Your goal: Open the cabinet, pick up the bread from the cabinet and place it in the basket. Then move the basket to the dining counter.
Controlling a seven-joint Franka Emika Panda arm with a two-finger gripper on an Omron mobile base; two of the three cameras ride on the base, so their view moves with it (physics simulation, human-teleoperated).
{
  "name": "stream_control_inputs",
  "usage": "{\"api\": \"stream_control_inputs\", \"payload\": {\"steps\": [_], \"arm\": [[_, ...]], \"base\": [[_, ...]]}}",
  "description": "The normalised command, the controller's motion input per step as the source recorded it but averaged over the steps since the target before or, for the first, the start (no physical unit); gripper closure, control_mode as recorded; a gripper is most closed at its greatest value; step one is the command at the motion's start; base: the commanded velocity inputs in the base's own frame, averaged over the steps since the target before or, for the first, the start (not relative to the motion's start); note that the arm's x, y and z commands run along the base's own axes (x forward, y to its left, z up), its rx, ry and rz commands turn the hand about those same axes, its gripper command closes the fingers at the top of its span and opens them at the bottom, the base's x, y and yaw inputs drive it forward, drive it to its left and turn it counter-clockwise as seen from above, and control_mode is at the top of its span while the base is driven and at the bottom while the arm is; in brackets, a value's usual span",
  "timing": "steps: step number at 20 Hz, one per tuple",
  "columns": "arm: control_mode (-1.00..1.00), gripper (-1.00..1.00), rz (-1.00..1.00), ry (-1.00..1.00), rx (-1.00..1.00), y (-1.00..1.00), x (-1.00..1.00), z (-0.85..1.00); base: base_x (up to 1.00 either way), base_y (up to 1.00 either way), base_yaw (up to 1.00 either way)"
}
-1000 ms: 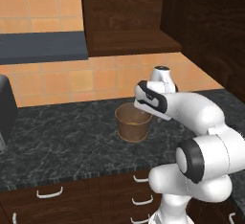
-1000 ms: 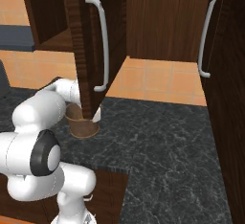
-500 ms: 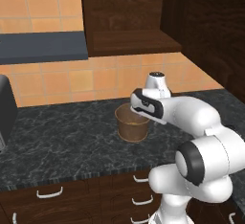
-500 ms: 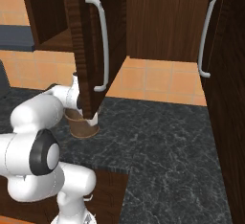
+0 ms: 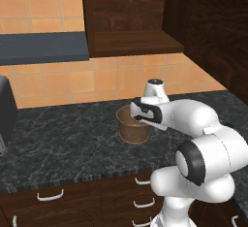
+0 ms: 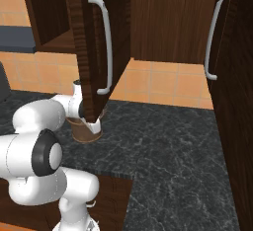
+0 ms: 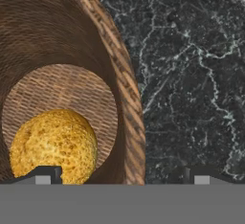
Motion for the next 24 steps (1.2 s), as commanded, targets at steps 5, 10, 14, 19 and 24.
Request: {"api": "stream_control_inputs", "payload": {"steps": [5,10,14,19,24], "arm": [[-1.0,-1.0,0.0,-0.04,0.0,0.18,0.0,-0.07],[-1.0,1.0,0.0,0.0,0.0,0.24,0.0,-0.11],[-1.0,1.0,0.0,0.0,0.0,0.2,0.03,-0.21],[-1.0,1.0,0.0,-0.09,0.0,0.06,0.02,-0.07],[-1.0,1.0,-0.24,-0.08,0.08,0.11,-0.44,0.4]], "base": [[0.0,0.0,0.0],[0.0,0.0,0.0],[0.0,0.0,0.0],[0.0,0.0,0.0],[0.0,0.0,0.0]]}}
